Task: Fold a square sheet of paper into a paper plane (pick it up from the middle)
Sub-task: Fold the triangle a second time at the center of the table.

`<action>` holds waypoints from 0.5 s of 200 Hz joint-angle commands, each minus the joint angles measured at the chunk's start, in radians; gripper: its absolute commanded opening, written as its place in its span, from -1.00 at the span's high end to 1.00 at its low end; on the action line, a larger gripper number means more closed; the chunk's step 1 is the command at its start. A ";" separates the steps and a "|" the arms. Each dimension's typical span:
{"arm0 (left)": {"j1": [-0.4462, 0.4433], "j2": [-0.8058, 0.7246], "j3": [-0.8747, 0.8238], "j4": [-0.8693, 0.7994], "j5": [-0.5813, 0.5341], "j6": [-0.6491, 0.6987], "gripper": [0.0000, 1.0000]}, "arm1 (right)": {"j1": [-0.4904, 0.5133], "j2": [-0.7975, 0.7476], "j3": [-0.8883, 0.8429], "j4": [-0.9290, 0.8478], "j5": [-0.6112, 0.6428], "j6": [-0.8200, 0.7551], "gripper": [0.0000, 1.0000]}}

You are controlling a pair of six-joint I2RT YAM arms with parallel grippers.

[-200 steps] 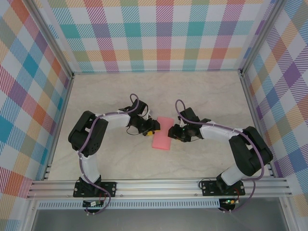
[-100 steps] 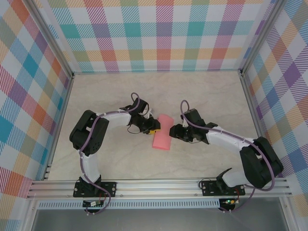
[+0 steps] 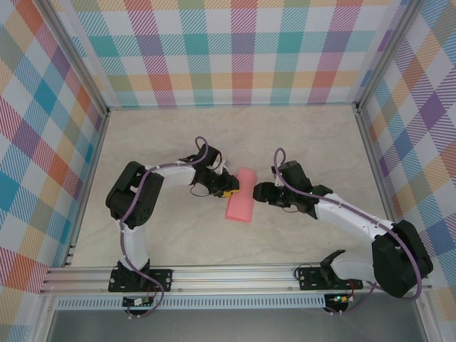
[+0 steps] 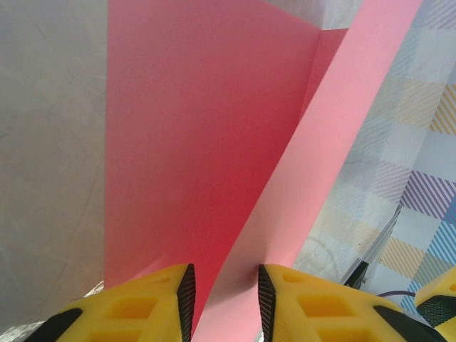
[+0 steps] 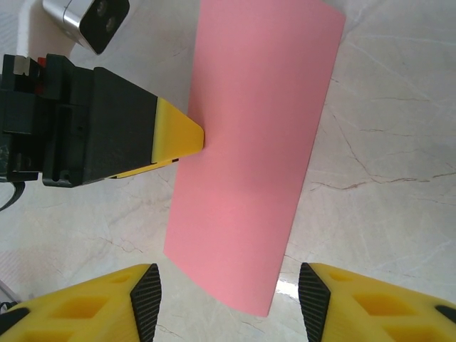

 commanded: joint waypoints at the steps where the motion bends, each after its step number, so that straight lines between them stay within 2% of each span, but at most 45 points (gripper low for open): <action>1: 0.003 0.019 0.030 0.015 0.037 0.017 0.30 | 0.005 -0.016 -0.016 -0.012 0.002 -0.022 -0.13; 77: 0.036 0.050 0.070 -0.048 0.079 0.101 0.07 | 0.005 -0.006 -0.034 0.018 -0.012 -0.015 -0.16; 100: 0.038 0.035 0.067 -0.053 0.084 0.113 -0.05 | 0.005 -0.002 -0.039 0.029 -0.014 -0.011 -0.16</action>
